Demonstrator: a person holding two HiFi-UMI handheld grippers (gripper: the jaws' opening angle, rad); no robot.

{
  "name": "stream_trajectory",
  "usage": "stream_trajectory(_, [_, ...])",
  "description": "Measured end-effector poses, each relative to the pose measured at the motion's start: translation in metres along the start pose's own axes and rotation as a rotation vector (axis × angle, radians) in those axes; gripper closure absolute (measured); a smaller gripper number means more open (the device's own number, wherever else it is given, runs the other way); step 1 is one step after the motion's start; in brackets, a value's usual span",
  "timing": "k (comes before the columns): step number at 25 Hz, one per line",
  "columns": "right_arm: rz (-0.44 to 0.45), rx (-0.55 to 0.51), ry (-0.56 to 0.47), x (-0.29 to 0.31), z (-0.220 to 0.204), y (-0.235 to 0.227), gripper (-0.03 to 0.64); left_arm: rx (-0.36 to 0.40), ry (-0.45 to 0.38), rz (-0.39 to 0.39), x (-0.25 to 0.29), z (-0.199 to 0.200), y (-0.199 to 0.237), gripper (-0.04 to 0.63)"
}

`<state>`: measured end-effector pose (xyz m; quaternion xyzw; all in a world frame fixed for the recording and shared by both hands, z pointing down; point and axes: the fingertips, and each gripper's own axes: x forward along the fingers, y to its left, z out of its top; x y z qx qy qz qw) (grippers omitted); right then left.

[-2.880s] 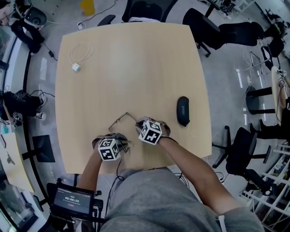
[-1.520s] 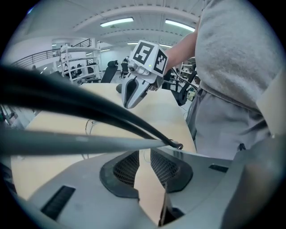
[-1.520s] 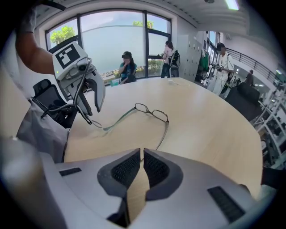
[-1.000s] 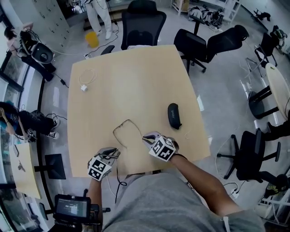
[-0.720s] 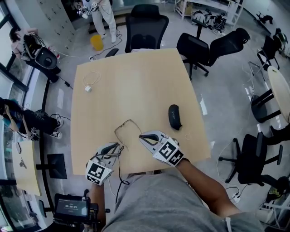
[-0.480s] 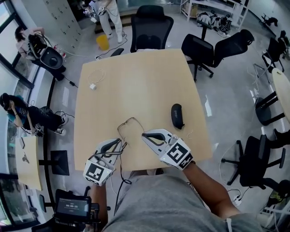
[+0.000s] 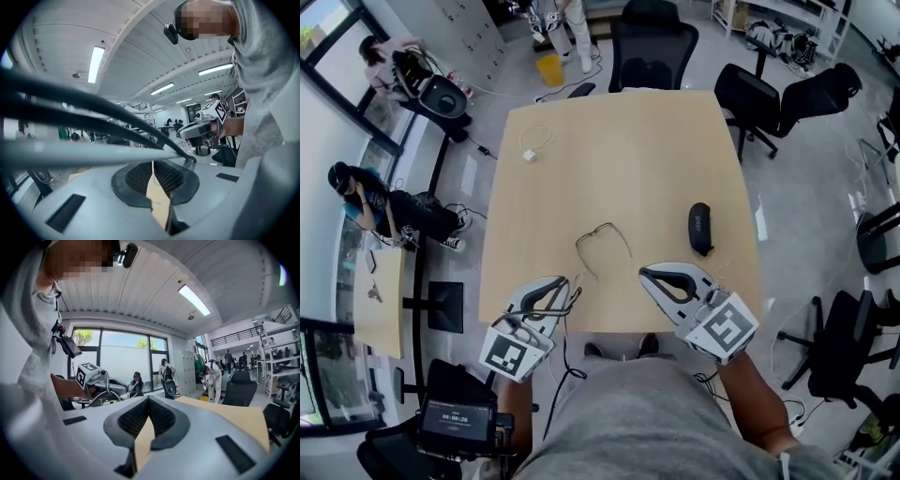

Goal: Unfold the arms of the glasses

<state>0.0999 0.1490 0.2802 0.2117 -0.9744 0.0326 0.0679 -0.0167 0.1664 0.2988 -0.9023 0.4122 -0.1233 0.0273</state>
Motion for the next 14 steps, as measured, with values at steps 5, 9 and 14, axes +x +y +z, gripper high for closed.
stream_trajectory(5, [-0.05, -0.024, 0.008, -0.002, 0.016, 0.01, 0.609, -0.009, 0.015, -0.032, -0.017, -0.005, 0.006, 0.58])
stream_trajectory(9, [-0.078, -0.026, 0.004, 0.04, 0.01, 0.047, 0.609, 0.008, -0.045, -0.035, -0.066, -0.019, 0.026, 0.58])
stream_trajectory(14, [-0.103, -0.028, 0.022, 0.085, 0.028, 0.126, 0.609, 0.043, -0.044, -0.064, -0.151, -0.026, 0.047, 0.578])
